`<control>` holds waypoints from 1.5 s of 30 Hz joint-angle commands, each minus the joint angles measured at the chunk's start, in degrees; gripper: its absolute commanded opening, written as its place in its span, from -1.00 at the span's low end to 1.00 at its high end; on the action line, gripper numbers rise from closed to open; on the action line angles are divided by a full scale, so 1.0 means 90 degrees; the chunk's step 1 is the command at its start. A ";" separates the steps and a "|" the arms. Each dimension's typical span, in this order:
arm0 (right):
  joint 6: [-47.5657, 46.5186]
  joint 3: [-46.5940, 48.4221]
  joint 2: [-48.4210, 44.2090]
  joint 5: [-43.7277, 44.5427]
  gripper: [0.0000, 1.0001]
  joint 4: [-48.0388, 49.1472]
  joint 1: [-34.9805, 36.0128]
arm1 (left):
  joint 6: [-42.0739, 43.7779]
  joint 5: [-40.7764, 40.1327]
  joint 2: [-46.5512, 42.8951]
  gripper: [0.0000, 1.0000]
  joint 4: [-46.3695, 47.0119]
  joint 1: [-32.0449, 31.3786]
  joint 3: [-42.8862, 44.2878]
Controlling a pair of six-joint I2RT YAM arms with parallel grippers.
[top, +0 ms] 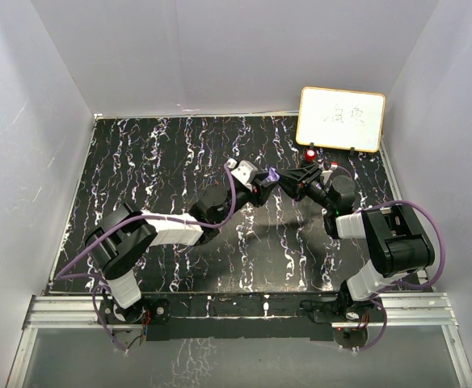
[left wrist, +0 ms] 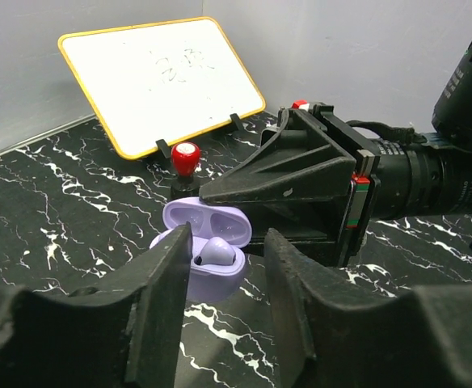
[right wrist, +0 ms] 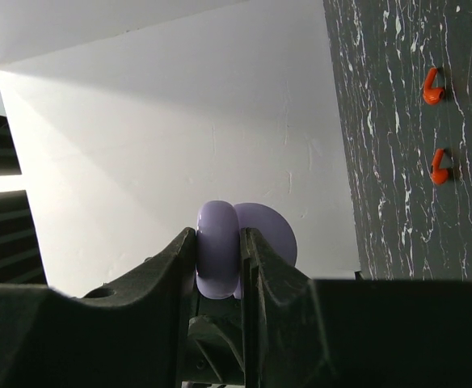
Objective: Insert the wireless bluetooth earbuds into the charging case
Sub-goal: Place the earbud in the charging case, then close the charging case.
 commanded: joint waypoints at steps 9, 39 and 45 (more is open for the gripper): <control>-0.0033 0.0041 0.0368 0.0012 -1.00 0.0809 0.0010 | 0.0410 -0.0580 -0.1589 0.06 -0.0272 -0.0045 -0.0325; 0.0050 0.0390 0.0516 0.0027 -1.00 0.1378 -0.0005 | 0.0893 -0.1504 -0.0208 0.97 0.1335 -0.0214 -0.1695; 0.0075 0.0337 0.0435 0.0102 -1.00 0.1303 0.0009 | 0.1963 -0.1903 0.0863 0.97 0.2397 -0.0523 -0.1101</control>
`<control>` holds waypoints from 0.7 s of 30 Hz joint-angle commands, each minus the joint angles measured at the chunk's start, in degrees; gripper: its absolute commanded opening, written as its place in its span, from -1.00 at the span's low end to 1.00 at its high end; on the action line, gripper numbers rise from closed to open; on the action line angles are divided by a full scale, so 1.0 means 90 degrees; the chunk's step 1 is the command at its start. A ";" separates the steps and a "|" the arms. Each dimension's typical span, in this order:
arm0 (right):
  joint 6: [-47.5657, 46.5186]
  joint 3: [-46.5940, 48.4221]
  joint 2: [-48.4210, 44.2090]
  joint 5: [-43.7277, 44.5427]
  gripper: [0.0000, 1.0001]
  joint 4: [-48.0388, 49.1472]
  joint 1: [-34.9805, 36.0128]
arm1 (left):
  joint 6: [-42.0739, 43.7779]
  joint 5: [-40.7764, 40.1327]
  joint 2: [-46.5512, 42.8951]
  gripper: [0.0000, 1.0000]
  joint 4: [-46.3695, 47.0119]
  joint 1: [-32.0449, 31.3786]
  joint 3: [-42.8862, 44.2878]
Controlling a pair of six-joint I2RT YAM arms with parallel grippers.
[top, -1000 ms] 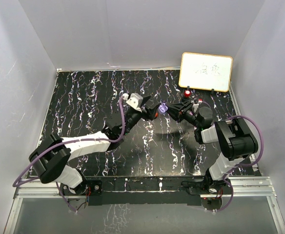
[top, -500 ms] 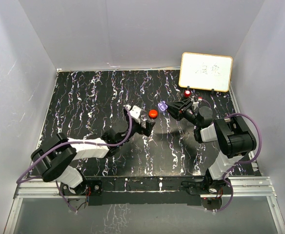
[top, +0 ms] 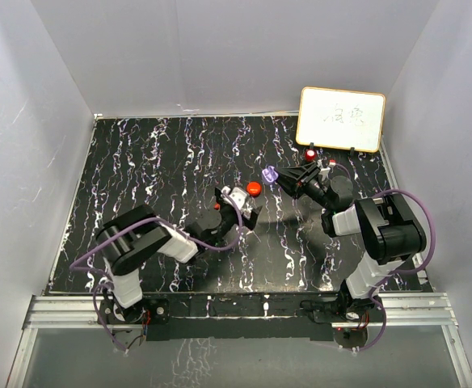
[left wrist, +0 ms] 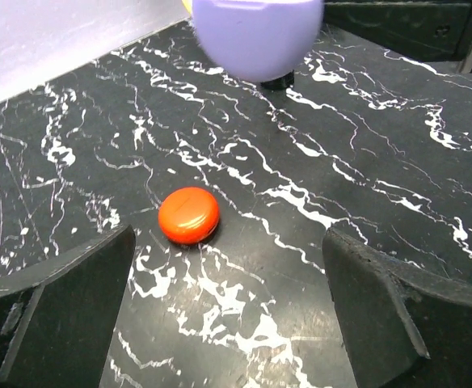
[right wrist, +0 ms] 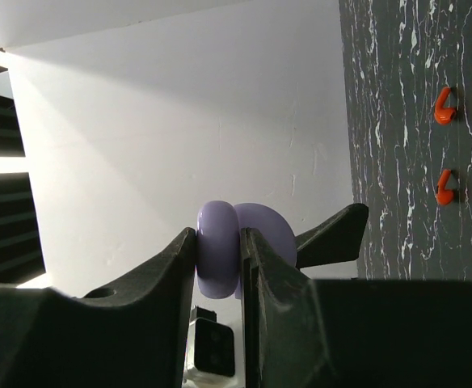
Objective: Insert the wireless bluetooth earbuds into the charging case
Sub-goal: Close the charging case.
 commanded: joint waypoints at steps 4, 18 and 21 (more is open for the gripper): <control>0.0064 0.0138 -0.0330 0.0163 -1.00 0.0155 0.0010 | 0.1158 -0.0621 0.0830 0.97 0.1618 -0.0301 0.0849; -0.0064 -0.0007 -0.0518 0.0253 -1.00 -0.0208 0.0044 | 0.1732 -0.1099 0.1346 0.97 0.1419 -0.0331 0.1826; -0.0057 -0.0018 -0.0518 0.0253 -1.00 -0.0217 0.0058 | 0.1791 -0.1115 0.1397 0.97 0.1314 -0.0328 0.1973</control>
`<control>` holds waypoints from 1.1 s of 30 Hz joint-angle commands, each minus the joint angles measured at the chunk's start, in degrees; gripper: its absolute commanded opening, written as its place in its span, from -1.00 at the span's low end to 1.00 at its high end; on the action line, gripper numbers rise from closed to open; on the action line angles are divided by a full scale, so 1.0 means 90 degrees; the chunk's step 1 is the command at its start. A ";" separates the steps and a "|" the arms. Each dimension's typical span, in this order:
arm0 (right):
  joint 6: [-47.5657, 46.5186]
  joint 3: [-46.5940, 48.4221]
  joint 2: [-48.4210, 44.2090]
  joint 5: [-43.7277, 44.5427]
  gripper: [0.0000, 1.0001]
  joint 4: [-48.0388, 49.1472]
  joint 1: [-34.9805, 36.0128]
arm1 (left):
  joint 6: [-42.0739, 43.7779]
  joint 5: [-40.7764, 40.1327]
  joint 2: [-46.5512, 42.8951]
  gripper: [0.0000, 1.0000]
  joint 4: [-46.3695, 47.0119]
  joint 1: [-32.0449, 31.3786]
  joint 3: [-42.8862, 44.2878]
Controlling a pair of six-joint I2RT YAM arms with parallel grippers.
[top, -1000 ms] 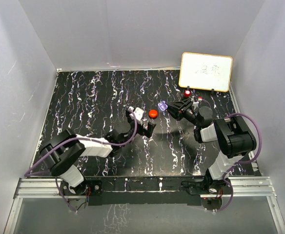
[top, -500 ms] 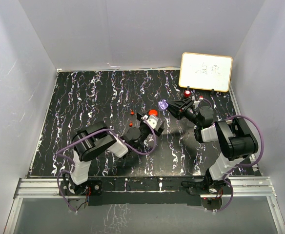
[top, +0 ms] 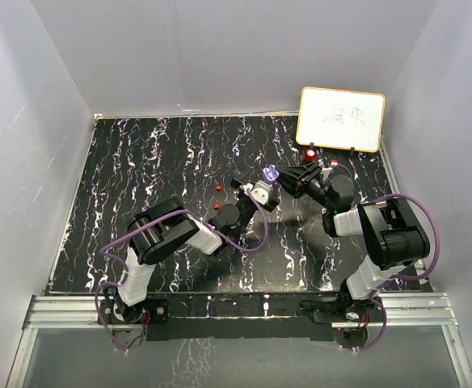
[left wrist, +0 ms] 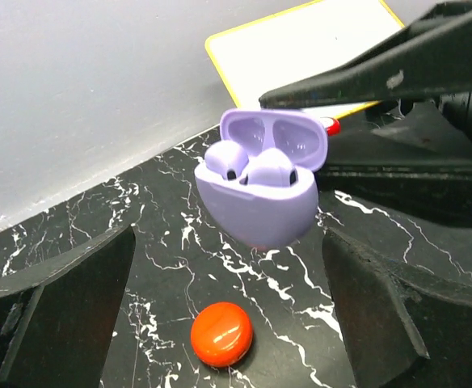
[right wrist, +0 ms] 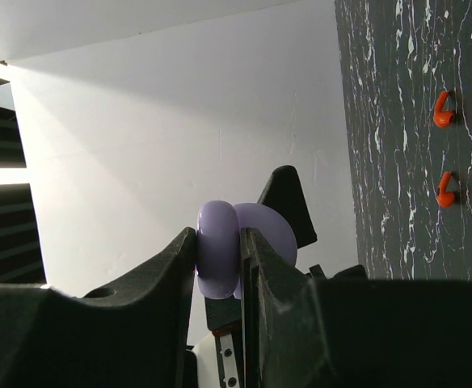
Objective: Insert the wireless bluetooth earbuds into the charging case
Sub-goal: Close the charging case.
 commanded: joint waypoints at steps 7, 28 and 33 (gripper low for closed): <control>-0.0039 -0.0084 -0.0308 0.0091 -1.00 0.0118 0.0046 | 0.0257 -0.0280 0.0013 0.97 -0.0075 0.0075 0.0443; -0.0300 -0.0188 -0.0084 0.0086 -1.00 -0.0162 0.0047 | 0.0112 -0.0446 -0.0403 0.97 0.0125 0.0343 -0.0186; -0.0174 -0.0110 -0.0077 0.0076 -1.00 0.0021 0.0052 | -0.0042 -0.0360 -0.0370 0.97 0.0010 0.0348 -0.0232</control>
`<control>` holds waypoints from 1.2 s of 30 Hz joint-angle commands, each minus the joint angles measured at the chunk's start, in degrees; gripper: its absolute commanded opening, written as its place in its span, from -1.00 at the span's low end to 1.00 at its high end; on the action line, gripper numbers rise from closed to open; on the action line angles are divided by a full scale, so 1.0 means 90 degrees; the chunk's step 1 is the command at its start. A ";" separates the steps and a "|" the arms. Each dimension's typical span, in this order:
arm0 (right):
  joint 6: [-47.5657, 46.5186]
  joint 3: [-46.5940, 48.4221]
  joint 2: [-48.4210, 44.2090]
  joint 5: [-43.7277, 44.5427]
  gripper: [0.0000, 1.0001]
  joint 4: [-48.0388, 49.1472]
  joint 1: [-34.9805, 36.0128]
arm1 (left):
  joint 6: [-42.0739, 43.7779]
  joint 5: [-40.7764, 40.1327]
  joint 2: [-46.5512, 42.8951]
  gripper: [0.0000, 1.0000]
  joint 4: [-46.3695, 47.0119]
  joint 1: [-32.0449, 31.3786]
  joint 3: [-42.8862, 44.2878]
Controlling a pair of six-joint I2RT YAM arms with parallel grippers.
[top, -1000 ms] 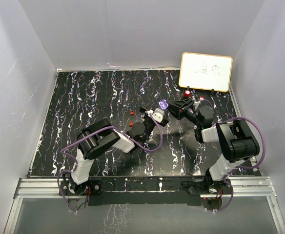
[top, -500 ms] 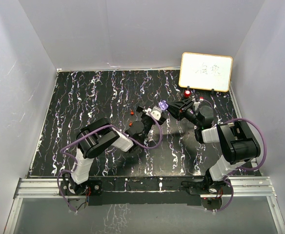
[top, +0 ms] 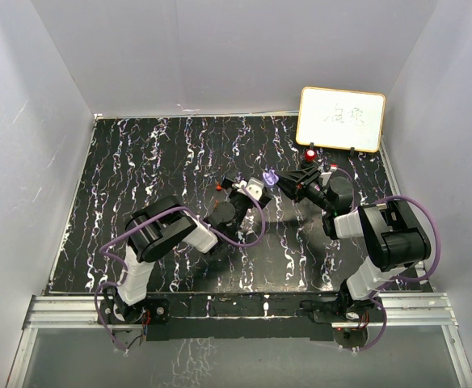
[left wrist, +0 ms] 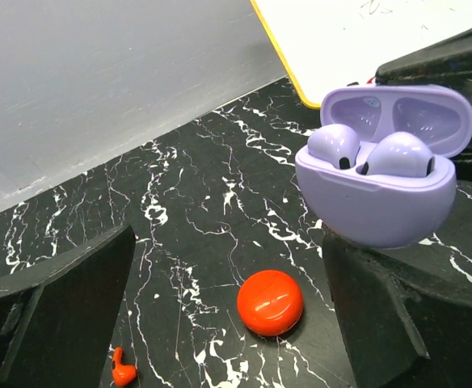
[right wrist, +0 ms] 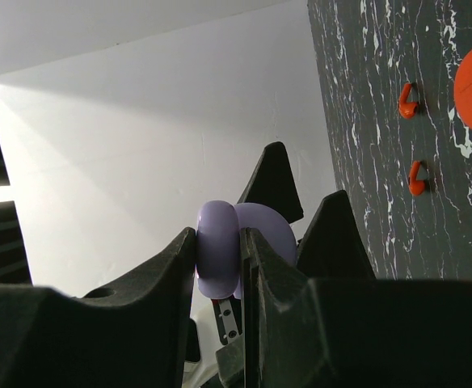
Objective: Insert the wireless bluetooth earbuds into the charging case
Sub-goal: Close the charging case.
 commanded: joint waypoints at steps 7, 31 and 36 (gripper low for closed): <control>-0.0029 0.0194 -0.0110 0.0042 -1.00 0.0319 0.0021 | -0.0259 0.0150 -0.0233 0.97 0.0168 0.0038 -0.0036; -0.0081 0.0160 0.0016 0.0002 -1.00 0.0297 0.0060 | -0.0040 0.0405 -0.0144 0.97 0.0012 0.0006 0.0477; -0.0104 0.0096 0.0027 0.0001 -1.00 0.0301 0.0060 | 0.0196 0.0153 -0.0261 0.97 0.0126 0.0003 0.0382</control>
